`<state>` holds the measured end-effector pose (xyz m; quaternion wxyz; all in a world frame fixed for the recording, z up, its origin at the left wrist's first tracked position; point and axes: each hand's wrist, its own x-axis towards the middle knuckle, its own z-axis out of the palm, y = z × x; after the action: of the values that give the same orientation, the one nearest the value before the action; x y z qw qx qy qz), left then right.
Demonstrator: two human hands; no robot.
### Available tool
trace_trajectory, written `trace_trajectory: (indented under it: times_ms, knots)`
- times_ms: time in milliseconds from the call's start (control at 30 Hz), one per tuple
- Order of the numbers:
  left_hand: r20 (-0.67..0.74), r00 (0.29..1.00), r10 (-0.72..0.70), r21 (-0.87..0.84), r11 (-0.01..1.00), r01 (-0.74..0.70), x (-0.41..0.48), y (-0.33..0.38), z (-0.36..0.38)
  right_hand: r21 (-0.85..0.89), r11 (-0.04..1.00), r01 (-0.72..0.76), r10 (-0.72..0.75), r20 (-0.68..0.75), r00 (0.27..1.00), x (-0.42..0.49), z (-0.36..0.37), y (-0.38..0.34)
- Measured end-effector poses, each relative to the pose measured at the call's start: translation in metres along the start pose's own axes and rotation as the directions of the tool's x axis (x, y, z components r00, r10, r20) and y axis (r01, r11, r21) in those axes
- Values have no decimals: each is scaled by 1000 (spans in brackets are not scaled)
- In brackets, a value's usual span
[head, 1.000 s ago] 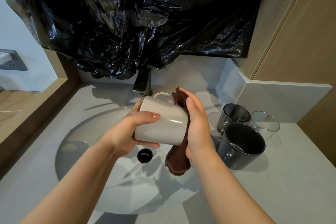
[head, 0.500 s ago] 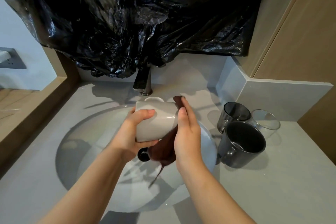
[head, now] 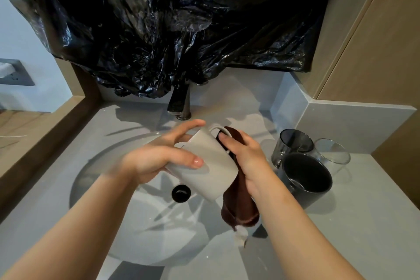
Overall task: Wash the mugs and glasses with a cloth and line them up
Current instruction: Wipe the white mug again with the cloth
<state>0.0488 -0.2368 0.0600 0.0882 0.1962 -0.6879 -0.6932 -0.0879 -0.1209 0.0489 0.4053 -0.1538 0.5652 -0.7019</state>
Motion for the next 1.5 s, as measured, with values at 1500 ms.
trace_trajectory:
  times_ms: [1500]
  knots:
    - [634, 773, -23, -344, 887, 308, 1, -32, -44, -700, 231, 676, 316, 711, 628, -14, 5, -21]
